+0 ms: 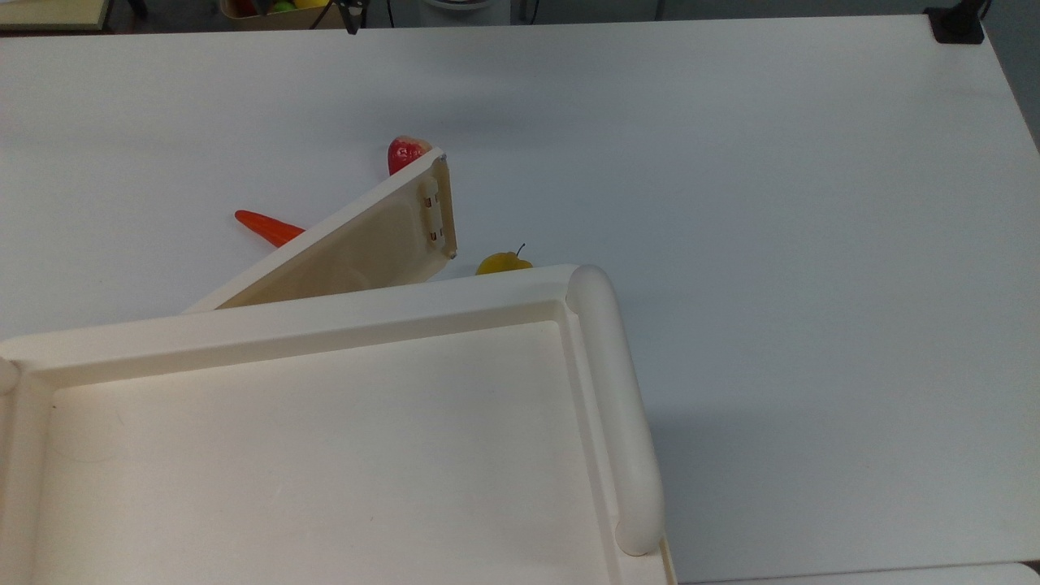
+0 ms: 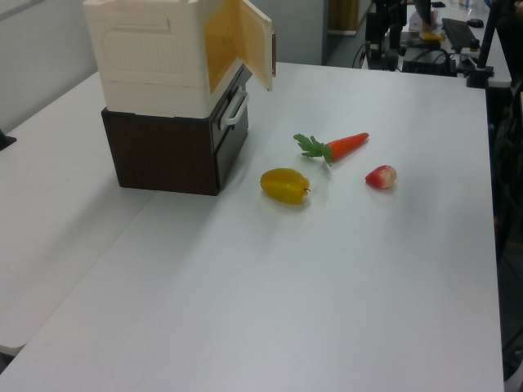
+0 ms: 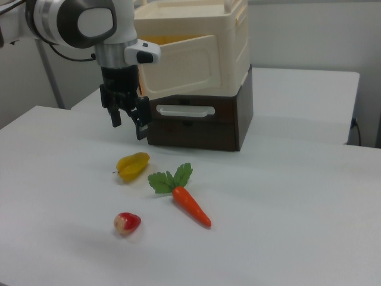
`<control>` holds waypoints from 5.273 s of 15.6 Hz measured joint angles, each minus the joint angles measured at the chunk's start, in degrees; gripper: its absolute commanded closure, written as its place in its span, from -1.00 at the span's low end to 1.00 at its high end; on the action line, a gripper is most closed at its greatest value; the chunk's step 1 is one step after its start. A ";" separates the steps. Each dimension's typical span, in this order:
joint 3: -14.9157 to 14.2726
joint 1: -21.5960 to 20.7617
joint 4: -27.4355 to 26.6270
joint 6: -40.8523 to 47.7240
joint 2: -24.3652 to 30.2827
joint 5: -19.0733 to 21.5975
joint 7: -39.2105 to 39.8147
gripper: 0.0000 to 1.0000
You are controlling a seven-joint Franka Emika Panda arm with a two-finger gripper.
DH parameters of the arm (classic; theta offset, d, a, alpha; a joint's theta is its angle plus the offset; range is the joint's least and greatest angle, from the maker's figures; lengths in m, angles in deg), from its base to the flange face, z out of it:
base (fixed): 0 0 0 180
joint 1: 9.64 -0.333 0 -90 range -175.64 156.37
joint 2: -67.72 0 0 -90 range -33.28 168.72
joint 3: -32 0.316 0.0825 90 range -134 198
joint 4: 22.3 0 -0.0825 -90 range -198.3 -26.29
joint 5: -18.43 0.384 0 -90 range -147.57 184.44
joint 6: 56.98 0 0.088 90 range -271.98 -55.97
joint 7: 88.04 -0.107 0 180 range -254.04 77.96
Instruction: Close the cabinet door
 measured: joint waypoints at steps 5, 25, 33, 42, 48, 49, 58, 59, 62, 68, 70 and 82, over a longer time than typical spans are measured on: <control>-0.09 0.00 0.00 0.00 0.00 0.00 0.00 -1.00; -2.37 0.12 0.32 -3.19 -0.88 0.02 10.23 0.48; -2.98 1.70 0.36 -3.19 -0.90 2.48 22.22 1.00; -2.62 1.23 0.36 -16.95 -3.54 3.64 37.65 1.00; -2.26 0.69 0.38 -29.62 -6.66 10.17 42.32 1.00; -2.11 0.53 0.37 -32.12 -7.25 11.13 43.05 1.00; -1.77 -6.21 0.56 -53.07 -14.54 11.88 46.72 0.95; -1.76 -6.79 0.81 -53.93 -15.26 11.88 46.72 0.95; -1.70 -8.77 1.81 -56.67 -17.15 11.92 45.84 0.95; -1.63 -13.14 2.47 -68.80 -20.11 11.95 38.93 0.95; -1.63 -14.01 3.18 -71.59 -20.80 11.95 36.05 0.95; -1.63 -15.27 8.80 -82.94 -26.99 11.95 26.66 0.94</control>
